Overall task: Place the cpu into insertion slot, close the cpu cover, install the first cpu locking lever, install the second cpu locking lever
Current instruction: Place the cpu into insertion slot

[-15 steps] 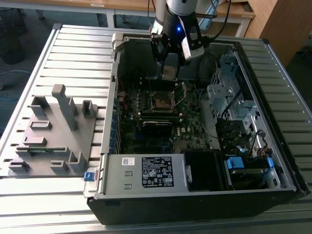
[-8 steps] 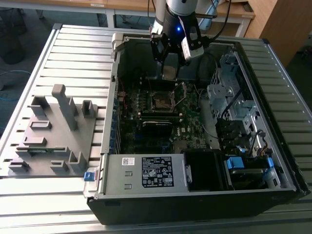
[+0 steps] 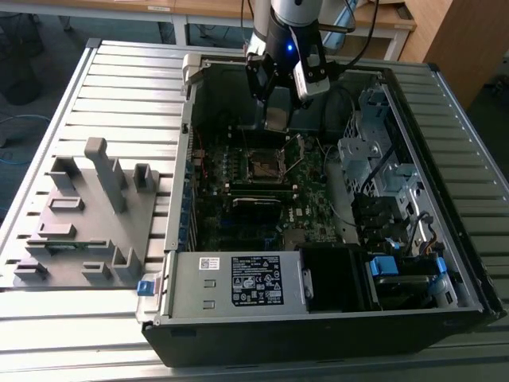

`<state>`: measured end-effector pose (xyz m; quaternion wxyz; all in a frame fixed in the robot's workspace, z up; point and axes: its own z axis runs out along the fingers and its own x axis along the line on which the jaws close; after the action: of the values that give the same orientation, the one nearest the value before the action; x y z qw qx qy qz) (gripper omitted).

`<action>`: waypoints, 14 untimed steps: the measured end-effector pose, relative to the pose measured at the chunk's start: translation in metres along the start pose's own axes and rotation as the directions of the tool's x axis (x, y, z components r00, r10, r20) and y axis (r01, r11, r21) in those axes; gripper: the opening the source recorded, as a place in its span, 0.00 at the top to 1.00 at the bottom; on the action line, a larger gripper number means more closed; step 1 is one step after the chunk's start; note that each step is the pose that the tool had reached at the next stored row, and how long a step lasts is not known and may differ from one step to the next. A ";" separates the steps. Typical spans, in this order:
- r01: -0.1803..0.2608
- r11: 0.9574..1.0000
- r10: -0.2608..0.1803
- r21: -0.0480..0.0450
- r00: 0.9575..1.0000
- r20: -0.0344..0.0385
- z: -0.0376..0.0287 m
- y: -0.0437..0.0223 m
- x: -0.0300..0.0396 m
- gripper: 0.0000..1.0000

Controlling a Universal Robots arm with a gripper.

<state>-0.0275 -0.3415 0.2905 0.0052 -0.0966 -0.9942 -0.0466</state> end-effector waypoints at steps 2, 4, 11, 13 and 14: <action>0.000 1.000 0.000 0.000 1.000 0.000 0.0000 0.0000 0.0000 0.46; -0.001 1.000 0.001 0.000 1.000 0.000 0.0000 0.0000 0.0000 0.46; -0.050 0.999 0.050 -0.001 0.999 0.005 0.0008 -0.0001 0.0000 0.46; -0.080 0.997 0.080 -0.002 0.997 0.007 0.0012 -0.0001 0.0000 0.46; -0.091 0.996 0.091 -0.002 0.996 0.008 0.0012 -0.0001 0.0000 0.46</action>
<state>-0.0275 -0.3415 0.2893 0.0031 -0.1420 -0.9888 -0.0467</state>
